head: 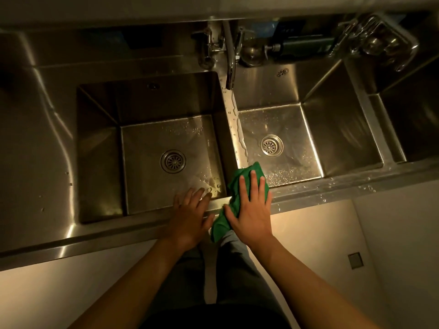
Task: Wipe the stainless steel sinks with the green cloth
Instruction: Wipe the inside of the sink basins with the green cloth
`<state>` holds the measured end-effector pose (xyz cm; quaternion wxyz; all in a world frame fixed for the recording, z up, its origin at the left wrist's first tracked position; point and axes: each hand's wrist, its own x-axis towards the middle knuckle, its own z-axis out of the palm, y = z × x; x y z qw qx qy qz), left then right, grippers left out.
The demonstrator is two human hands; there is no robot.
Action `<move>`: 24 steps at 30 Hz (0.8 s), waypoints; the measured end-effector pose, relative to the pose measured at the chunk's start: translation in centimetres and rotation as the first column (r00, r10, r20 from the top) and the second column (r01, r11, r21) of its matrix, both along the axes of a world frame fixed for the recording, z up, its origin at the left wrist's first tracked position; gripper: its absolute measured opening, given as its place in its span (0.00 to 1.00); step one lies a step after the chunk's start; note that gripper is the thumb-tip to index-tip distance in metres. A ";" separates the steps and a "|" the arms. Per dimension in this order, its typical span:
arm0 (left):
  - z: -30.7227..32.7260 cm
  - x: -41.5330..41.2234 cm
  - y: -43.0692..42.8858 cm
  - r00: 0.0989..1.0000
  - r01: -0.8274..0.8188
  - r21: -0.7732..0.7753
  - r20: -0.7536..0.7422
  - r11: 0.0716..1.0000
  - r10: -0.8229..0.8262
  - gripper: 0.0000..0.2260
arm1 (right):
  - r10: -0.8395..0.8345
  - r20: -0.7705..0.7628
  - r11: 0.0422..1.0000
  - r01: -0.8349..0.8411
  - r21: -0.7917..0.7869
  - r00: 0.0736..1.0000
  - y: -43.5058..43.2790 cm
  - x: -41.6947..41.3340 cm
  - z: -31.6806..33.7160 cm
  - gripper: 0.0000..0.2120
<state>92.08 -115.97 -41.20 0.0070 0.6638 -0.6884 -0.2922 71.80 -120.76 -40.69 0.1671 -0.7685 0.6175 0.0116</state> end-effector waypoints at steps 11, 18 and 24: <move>-1.6 -1.0 -3.7 0.991 -0.120 -0.018 0.051 0.993 0.120 0.32 | 0.240 0.078 0.971 -0.238 -0.034 0.968 -8.7 -0.3 -1.2 0.39; -0.8 -2.0 -4.1 0.967 -0.255 -0.084 -0.046 0.963 0.252 0.32 | 0.288 0.137 0.957 -0.279 -0.083 0.948 -14.7 1.7 -1.6 0.39; -0.1 -4.7 -8.2 1.000 0.028 -0.291 0.022 0.956 -0.022 0.34 | 0.376 0.154 0.926 -0.365 -0.092 0.914 -21.6 3.8 -1.8 0.36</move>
